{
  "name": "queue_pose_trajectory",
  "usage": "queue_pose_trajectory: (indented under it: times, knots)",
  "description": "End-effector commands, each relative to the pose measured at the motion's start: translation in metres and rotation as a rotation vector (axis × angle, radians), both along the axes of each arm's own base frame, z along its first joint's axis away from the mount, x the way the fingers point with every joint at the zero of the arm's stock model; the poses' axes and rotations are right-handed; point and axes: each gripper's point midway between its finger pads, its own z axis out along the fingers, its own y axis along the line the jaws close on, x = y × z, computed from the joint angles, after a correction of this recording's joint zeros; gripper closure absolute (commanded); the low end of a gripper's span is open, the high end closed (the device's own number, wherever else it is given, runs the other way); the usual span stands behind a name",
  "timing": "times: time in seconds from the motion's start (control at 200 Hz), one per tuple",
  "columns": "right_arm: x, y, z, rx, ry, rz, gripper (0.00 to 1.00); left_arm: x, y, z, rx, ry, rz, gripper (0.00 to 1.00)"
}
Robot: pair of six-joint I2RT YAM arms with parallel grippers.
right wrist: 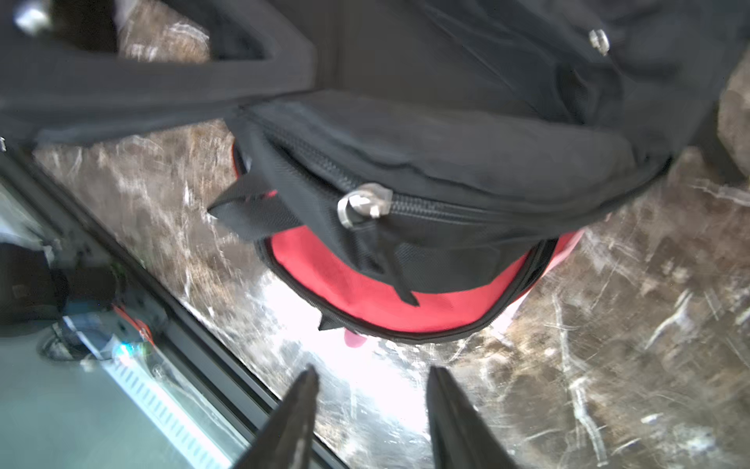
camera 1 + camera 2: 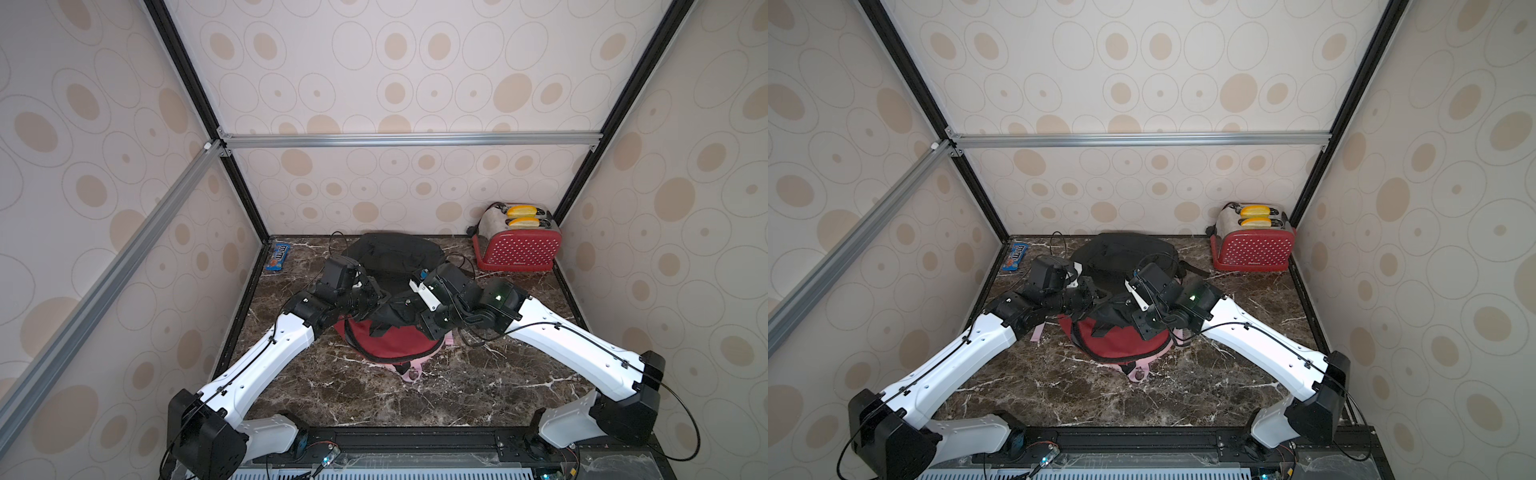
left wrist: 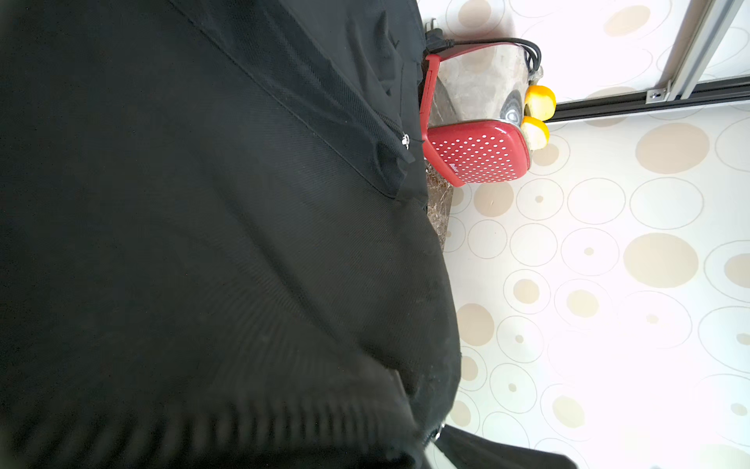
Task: Zip up the backpack
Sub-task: Zip the zipper on the backpack.
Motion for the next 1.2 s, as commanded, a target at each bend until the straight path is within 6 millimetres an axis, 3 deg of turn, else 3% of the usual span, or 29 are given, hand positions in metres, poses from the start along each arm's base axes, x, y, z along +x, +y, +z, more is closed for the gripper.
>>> queue_pose_trajectory:
  times: [0.0, 0.18, 0.441, 0.816, 1.197]
  knots:
    - [-0.008, -0.008, 0.012, -0.016, 0.026, 0.009, 0.41, 0.001, -0.011, 0.025, -0.052, -0.067, -0.043, 1.00]
    - [0.007, -0.005, 0.020, -0.091, -0.100, -0.001, 0.40, 0.001, -0.012, 0.027, -0.056, -0.070, -0.047, 1.00]
    - [0.024, 0.016, 0.012, -0.159, -0.160, 0.033, 0.44, 0.001, -0.012, 0.028, -0.052, -0.066, -0.051, 1.00]
    - [0.034, 0.024, -0.003, -0.190, -0.185, 0.043, 0.50, 0.002, -0.015, 0.032, -0.069, -0.074, -0.061, 1.00]
    - [0.039, 0.032, -0.014, -0.192, -0.188, 0.045, 0.77, -0.002, -0.016, 0.033, -0.079, -0.072, -0.070, 1.00]
